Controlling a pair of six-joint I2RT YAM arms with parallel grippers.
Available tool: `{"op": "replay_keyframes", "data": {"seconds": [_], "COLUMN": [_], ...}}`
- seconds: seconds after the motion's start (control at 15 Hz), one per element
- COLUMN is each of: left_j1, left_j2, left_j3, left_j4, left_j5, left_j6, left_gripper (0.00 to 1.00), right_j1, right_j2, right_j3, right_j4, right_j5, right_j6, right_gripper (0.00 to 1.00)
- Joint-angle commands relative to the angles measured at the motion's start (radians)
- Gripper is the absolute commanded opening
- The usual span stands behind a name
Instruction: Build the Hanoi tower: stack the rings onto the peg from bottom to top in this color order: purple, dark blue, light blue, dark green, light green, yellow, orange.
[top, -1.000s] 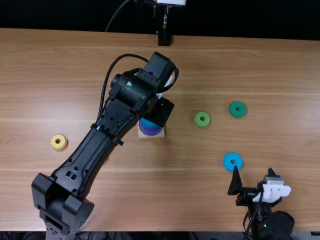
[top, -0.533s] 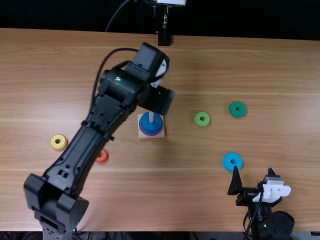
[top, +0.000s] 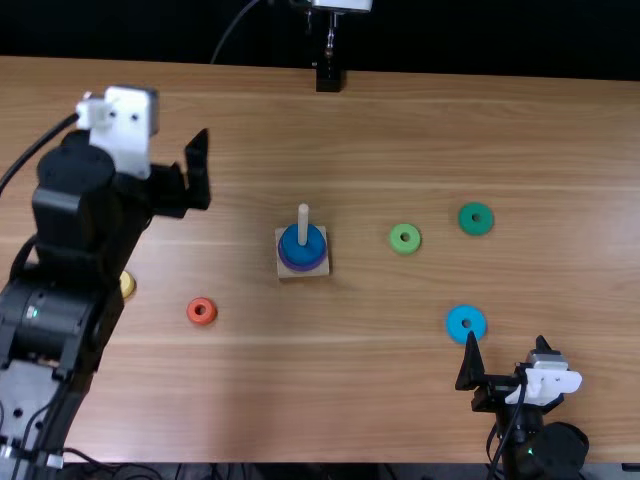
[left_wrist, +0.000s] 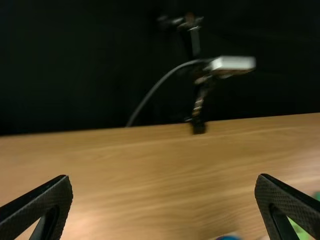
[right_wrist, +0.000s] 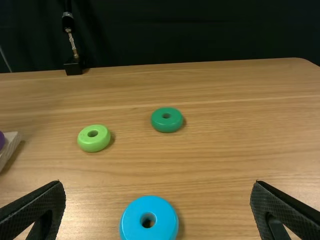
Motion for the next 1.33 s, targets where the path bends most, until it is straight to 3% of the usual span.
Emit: {"op": "replay_keyframes", "data": {"seconds": [0.0, 0.27, 0.4, 0.67, 1.27], "left_j1": [0.038, 0.127, 0.128, 0.119, 0.124], "left_j2": [-0.097, -0.433, -0.591, -0.941, -1.246], "left_j3": [-0.127, -0.486, -0.679, -0.977, -1.276], "left_j4": [0.021, 0.043, 0.043, 0.043, 0.040], "left_j5": [-0.020, -0.018, -0.009, -0.014, -0.007], "left_j6": [0.003, 0.001, 0.001, 0.003, 0.003], "left_gripper": [1.00, 1.00, 1.00, 1.00, 1.00], "right_j1": [-0.011, -0.011, -0.011, -0.011, -0.011], "right_j2": [-0.019, -0.019, -0.019, -0.019, -0.019], "right_j3": [-0.063, -0.063, -0.063, -0.063, -0.063], "right_j4": [-0.060, -0.060, -0.060, -0.060, -0.060], "right_j5": [-0.005, -0.005, -0.005, -0.005, -0.005], "right_j6": [-0.005, -0.005, -0.005, -0.005, -0.005], "right_gripper": [1.00, 1.00, 1.00, 1.00, 1.00]}}
